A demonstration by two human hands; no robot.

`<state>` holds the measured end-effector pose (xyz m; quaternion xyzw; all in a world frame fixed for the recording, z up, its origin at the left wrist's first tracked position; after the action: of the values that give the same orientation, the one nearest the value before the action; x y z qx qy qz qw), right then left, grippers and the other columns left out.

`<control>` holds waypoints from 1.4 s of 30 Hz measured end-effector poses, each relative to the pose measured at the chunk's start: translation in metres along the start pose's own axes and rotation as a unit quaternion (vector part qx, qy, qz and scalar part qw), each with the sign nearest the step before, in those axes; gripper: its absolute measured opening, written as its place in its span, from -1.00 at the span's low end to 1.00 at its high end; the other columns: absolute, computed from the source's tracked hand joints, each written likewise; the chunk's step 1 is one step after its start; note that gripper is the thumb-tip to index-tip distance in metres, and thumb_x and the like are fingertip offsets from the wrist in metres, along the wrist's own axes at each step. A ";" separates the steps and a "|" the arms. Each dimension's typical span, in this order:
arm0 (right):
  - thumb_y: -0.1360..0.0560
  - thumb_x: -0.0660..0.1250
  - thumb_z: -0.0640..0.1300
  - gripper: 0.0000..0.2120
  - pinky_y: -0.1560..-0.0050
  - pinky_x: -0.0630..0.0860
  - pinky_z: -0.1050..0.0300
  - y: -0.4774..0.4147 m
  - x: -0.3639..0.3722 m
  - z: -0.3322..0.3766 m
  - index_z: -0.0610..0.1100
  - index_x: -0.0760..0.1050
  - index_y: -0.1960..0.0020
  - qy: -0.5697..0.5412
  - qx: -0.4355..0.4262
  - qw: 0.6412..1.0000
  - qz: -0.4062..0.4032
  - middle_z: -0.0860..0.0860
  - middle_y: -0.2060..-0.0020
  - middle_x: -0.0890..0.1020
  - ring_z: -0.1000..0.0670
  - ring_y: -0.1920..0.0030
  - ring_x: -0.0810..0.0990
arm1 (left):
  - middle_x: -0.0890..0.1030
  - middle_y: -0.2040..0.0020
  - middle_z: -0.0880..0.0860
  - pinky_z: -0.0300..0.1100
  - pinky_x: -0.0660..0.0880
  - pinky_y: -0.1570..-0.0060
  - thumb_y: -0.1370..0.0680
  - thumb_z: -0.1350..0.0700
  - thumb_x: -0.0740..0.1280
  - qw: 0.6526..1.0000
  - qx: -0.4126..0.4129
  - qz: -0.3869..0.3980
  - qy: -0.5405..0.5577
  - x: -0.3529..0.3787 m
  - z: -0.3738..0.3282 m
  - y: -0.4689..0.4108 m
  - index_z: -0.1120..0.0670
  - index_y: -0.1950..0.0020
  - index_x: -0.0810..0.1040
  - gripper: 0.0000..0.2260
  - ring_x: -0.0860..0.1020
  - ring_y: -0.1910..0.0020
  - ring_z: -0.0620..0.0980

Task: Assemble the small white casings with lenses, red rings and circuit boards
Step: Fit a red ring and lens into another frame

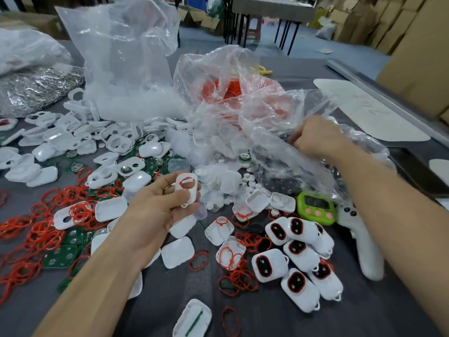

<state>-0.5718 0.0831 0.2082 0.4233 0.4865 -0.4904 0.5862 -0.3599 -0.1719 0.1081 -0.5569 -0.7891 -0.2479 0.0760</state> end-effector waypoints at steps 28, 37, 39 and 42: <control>-0.48 0.40 -0.50 -0.69 0.23 0.65 0.20 0.141 0.047 0.094 -0.14 0.73 0.23 -0.719 -0.032 0.689 0.080 -0.14 0.24 0.75 -0.05 0.25 0.76 | 0.67 -0.02 0.38 -0.05 0.68 0.21 -0.57 0.43 0.32 0.995 0.050 0.004 -0.089 0.020 0.003 0.014 0.18 -0.07 0.56 -0.81 0.70 -0.02 0.30; -0.44 0.52 -0.38 -0.85 0.40 0.56 0.24 0.141 0.081 0.100 -0.15 0.73 0.17 -0.692 -0.016 0.720 0.052 -0.13 0.36 0.72 0.02 0.45 0.64 | 0.72 0.21 0.16 -0.12 0.66 0.28 -0.57 0.43 0.31 0.994 0.076 0.007 -0.080 0.020 0.000 0.014 0.19 -0.07 0.61 -0.80 0.73 0.22 0.07; -0.42 0.57 -0.30 -0.86 0.34 0.58 0.26 0.143 0.069 0.093 -0.07 0.74 0.17 -0.604 -0.041 0.795 -0.043 0.00 0.36 0.73 0.07 0.41 0.68 | 0.73 0.19 0.15 -0.13 0.67 0.26 -0.58 0.45 0.29 0.991 0.095 0.003 -0.099 0.021 -0.001 0.014 0.15 -0.07 0.65 -0.75 0.72 0.20 0.05; -0.37 0.62 -0.17 -0.87 0.24 0.52 0.47 0.156 0.053 0.100 0.02 0.76 0.13 -0.453 -0.101 0.871 -0.158 0.36 0.31 0.68 0.29 0.32 0.67 | 0.75 0.11 0.16 0.15 0.68 0.02 -0.59 0.43 0.28 0.980 0.132 -0.004 -0.151 0.023 -0.004 0.015 -0.01 -0.04 0.74 -0.62 0.71 0.08 0.10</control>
<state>-0.3997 0.0019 0.1754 0.0104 0.2749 -0.6629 0.6963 -0.3558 -0.1501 0.1249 -0.5699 -0.8194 -0.0549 0.0280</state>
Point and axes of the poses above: each hand's wrist, its own y-axis away from the middle knuckle, its own x-axis out of the palm, z = x × y, the point moved 8 cm from there along -y, towards the middle knuckle
